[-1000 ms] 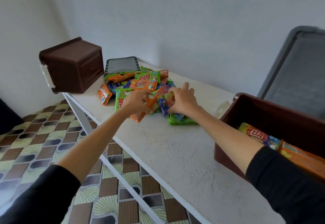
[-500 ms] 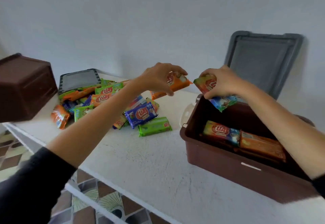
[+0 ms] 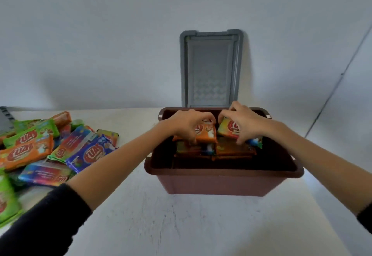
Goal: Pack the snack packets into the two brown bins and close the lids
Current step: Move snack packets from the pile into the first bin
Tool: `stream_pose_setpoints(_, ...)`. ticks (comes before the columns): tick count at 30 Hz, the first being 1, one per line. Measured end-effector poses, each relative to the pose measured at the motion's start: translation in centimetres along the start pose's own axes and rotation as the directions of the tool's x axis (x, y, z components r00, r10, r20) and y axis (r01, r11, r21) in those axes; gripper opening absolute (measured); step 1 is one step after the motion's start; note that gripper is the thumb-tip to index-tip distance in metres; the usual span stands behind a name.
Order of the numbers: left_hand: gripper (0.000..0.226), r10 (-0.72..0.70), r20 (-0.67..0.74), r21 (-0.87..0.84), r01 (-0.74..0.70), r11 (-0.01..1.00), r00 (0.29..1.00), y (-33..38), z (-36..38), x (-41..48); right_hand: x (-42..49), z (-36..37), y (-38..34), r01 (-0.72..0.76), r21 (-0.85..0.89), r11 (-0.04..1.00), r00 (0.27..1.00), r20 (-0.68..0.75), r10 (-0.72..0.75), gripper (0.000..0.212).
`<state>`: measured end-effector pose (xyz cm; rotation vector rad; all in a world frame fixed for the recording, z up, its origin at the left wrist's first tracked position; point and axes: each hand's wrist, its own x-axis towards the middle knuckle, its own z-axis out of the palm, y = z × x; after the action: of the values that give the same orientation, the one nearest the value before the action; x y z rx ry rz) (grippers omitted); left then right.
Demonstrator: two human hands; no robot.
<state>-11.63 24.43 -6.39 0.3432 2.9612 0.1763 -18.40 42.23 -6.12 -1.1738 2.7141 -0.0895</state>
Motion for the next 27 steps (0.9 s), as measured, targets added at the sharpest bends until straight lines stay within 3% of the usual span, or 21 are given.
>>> stream_pose_setpoints(4, 0.070, 0.020, 0.019, 0.084, -0.022, 0.996, 1.000, 0.4, 2.8, 1.5, -0.1, 2.2, 0.3, 0.062, -0.133, 0.989, 0.996, -0.057, -0.070, 0.070)
stream_pose_setpoints(7, 0.071, 0.029, 0.044, 0.189, -0.037, 0.981, 0.999, 0.3, 2.9, 2.0, 0.4, 3.8, 0.5, 0.098, -0.242, 0.965, 0.995, -0.007, -0.103, 0.072)
stream_pose_setpoints(11, 0.078, 0.036, 0.047, 0.304, -0.048, 0.952, 0.998, 0.2, 2.8, 2.3, 1.0, 4.5, 0.5, 0.107, -0.177, 0.978, 0.994, 0.023, -0.104, 0.077)
stream_pose_setpoints(17, 0.078, 0.016, -0.026, 0.215, -0.010, 0.977, 1.000, -0.2, 2.7, 1.9, 1.2, 4.7, 0.8, 0.146, -0.020, 0.989, 0.989, 0.012, -0.145, 0.084)
stream_pose_setpoints(22, 0.079, 0.027, -0.069, 0.371, 0.001, 0.928, 0.997, 0.5, 3.7, 1.8, 1.1, 4.5, 0.6, 0.140, -0.073, 0.987, 0.990, 0.002, -0.140, 0.084)
stream_pose_setpoints(27, 0.071, -0.027, -0.113, 0.298, 0.060, 0.953, 0.993, 0.5, 3.6, 1.5, 0.6, 4.7, 0.6, 0.089, -0.064, 0.994, 0.993, -0.068, -0.093, 0.076)
